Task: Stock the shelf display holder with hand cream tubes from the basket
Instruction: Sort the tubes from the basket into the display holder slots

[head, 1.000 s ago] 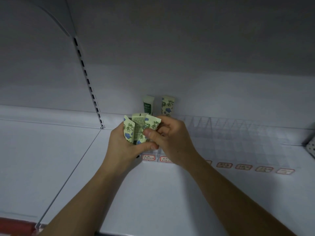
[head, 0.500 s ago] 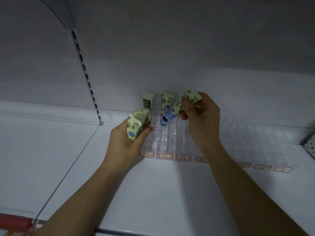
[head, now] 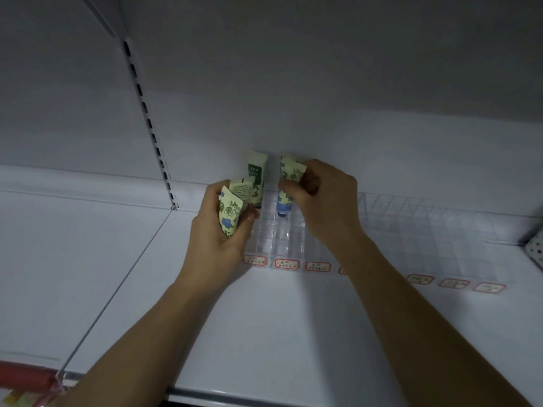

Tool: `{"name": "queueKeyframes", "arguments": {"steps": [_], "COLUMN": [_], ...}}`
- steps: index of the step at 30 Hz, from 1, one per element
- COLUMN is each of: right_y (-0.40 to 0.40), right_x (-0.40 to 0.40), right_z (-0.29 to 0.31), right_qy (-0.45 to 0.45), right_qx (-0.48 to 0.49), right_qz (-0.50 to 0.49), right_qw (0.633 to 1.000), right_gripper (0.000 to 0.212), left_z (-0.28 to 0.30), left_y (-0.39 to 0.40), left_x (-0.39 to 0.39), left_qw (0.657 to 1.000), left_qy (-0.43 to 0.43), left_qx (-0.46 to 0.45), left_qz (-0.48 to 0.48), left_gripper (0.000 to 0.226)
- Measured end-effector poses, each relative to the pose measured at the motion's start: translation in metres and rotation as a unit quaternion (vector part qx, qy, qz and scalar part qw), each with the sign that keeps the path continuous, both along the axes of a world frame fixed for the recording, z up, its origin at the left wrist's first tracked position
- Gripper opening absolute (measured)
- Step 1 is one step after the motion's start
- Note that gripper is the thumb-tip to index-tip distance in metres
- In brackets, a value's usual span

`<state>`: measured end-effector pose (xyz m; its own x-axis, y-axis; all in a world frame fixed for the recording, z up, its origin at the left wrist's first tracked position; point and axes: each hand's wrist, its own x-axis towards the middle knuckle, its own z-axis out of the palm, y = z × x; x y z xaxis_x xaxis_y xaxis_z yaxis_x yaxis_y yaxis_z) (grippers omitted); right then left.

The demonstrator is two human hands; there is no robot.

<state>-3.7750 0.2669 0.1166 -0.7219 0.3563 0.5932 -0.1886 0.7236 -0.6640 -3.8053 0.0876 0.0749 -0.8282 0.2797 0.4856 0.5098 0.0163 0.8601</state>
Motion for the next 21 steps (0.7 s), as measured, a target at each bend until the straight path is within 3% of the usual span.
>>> {"name": "queueKeyframes", "arguments": {"steps": [3, 9, 14, 18, 21], "right_y": [-0.001, 0.003, 0.002, -0.011, -0.024], "right_x": [-0.002, -0.006, -0.006, 0.009, 0.026], "right_z": [0.0, -0.008, -0.014, -0.014, -0.006], "right_qy": [0.007, -0.02, -0.023, 0.032, 0.055], "right_qx": [0.024, -0.005, -0.024, -0.069, -0.1], "right_qz": [-0.009, 0.031, 0.024, -0.024, 0.044], "right_qw": [1.0, 0.999, 0.999, 0.997, 0.992], "right_gripper": [0.041, 0.009, 0.014, 0.025, 0.023], "left_z": [-0.001, 0.001, 0.002, 0.003, 0.004], "left_y": [-0.002, -0.004, -0.002, -0.002, 0.0], "left_x": [0.0, 0.004, 0.004, 0.002, 0.003], "left_qw": [1.0, 0.999, 1.0, 0.999, 0.996], "left_qy": [-0.016, -0.021, -0.001, 0.03, 0.073], "left_qx": [0.023, 0.041, 0.017, -0.007, -0.017], "left_qz": [-0.002, -0.005, 0.014, 0.043, 0.044], "left_gripper": [0.041, 0.038, 0.04, 0.036, 0.028]}}
